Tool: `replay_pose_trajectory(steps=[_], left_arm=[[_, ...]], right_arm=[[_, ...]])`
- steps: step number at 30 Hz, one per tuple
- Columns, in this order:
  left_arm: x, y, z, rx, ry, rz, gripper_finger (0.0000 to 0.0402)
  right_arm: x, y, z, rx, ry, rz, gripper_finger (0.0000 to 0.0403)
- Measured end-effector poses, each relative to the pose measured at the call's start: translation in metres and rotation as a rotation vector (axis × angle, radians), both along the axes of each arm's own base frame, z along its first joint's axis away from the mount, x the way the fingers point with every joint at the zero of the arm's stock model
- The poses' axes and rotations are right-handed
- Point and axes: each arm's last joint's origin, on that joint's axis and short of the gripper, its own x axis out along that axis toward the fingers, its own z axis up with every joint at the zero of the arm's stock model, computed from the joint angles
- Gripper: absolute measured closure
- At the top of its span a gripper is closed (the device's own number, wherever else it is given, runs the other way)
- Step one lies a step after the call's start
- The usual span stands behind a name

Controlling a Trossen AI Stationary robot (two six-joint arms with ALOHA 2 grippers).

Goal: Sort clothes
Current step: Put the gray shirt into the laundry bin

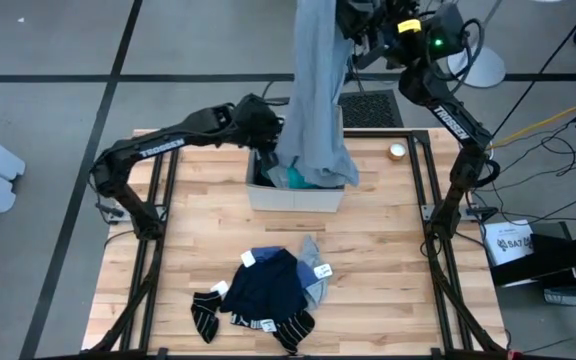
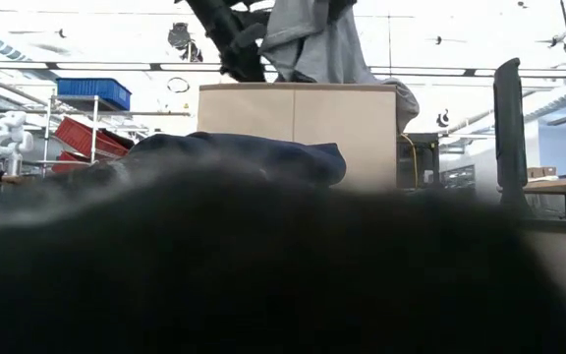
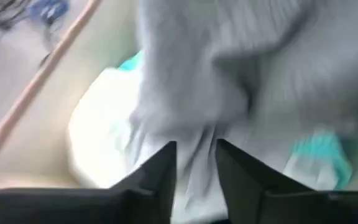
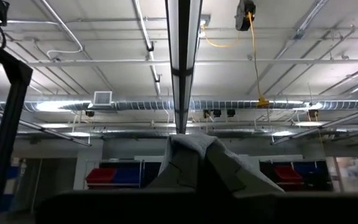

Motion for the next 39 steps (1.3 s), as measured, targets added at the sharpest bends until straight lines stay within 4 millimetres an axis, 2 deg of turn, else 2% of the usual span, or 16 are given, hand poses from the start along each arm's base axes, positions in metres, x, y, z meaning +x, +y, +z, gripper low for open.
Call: replay_pose_trajectory(steps=[4, 8, 11, 14, 16, 19, 22, 28, 32, 35, 39], left_arm=[[-0.027, -0.013, 0.023, 0.02, 0.017, 0.025, 0.024], [-0.061, -0.029, 0.05, 0.015, -0.043, 0.043, 0.023], [-0.087, -0.045, 0.075, -0.013, -0.179, -0.022, 0.0229], [-0.109, -0.063, 0.1, -0.009, -0.349, -0.124, 0.0229], [-0.121, -0.073, 0.11, 0.01, -0.437, -0.175, 0.0228], [-0.137, -0.083, 0.122, 0.042, -0.541, -0.2, 0.0228], [-0.149, -0.089, 0.127, 0.052, -0.593, -0.2, 0.0228], [-0.15, -0.089, 0.124, 0.025, -0.57, -0.189, 0.0228], [-0.142, -0.086, 0.12, 0.015, -0.548, -0.187, 0.0228], [-0.134, -0.083, 0.116, 0.008, -0.53, -0.186, 0.0228], [-0.125, -0.079, 0.112, -0.009, -0.505, -0.191, 0.0228]], right_arm=[[0.0, -0.001, -0.001, -0.015, 0.006, -0.02, 0.0403], [0.002, -0.003, -0.003, -0.025, 0.037, -0.061, 0.0403], [0.008, -0.007, -0.009, 0.0, 0.073, -0.113, 0.0403], [0.022, -0.013, -0.019, 0.163, 0.071, -0.159, 0.0403], [0.038, -0.017, -0.027, 0.235, 0.043, -0.116, 0.0403], [0.058, -0.015, -0.035, 0.198, -0.038, 0.067, 0.0403], [0.062, -0.009, -0.033, 0.111, -0.118, 0.23, 0.0403], [0.055, -0.003, -0.03, -0.052, -0.131, 0.363, 0.0403], [0.054, -0.004, -0.028, -0.051, -0.098, 0.308, 0.0403], [0.065, -0.014, -0.039, 0.085, 0.065, 0.203, 0.0403], [0.076, -0.033, -0.069, 0.221, 0.357, -0.023, 0.0403]])
